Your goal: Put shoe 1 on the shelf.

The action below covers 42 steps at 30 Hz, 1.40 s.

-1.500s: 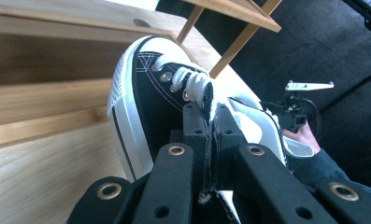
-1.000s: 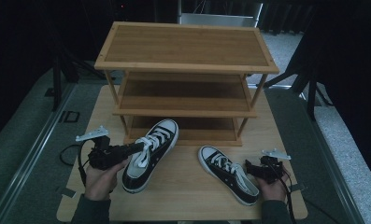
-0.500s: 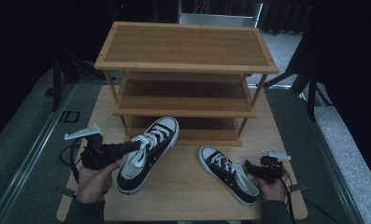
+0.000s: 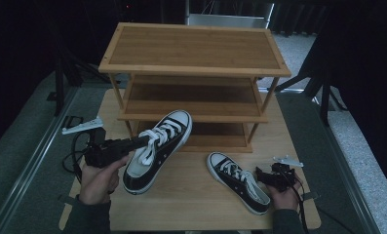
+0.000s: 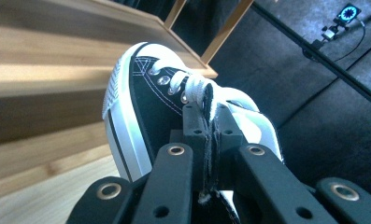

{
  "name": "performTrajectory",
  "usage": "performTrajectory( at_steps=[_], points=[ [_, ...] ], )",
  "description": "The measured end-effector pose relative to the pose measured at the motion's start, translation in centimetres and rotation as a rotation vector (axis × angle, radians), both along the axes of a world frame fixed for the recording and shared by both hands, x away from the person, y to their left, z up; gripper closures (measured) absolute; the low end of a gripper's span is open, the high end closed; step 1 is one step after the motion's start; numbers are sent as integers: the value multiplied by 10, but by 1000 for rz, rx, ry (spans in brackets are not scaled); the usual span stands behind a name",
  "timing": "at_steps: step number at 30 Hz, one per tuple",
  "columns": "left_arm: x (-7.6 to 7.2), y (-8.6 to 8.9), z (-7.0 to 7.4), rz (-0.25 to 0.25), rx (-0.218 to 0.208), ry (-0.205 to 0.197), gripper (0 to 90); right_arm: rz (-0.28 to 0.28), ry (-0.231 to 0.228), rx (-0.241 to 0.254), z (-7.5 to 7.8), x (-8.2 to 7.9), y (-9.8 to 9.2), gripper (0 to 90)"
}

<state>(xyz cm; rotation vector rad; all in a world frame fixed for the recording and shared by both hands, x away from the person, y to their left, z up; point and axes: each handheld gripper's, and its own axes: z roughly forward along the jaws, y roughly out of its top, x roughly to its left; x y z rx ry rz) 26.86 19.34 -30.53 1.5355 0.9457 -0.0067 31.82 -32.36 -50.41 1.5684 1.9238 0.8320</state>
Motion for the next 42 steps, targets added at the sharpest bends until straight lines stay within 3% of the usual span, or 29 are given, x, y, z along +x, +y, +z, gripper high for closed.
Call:
performTrajectory(
  at_steps=[6,17,23,29,39,42],
  points=[
    [11,-8,7,11,-9,-22,874,0,0,0,0,0,0,142],
    [41,-26,12,106,8,-42,873,1,0,0,0,0,0,142],
    [55,-34,10,188,0,-18,872,1,0,0,0,0,0,142],
    [70,-43,7,258,31,-28,872,1,0,1,0,0,0,142],
    [95,-55,-5,361,4,-34,870,1,-1,0,0,0,0,142],
    [108,-61,-8,402,-11,-42,868,1,0,0,0,0,0,142]
  ],
)
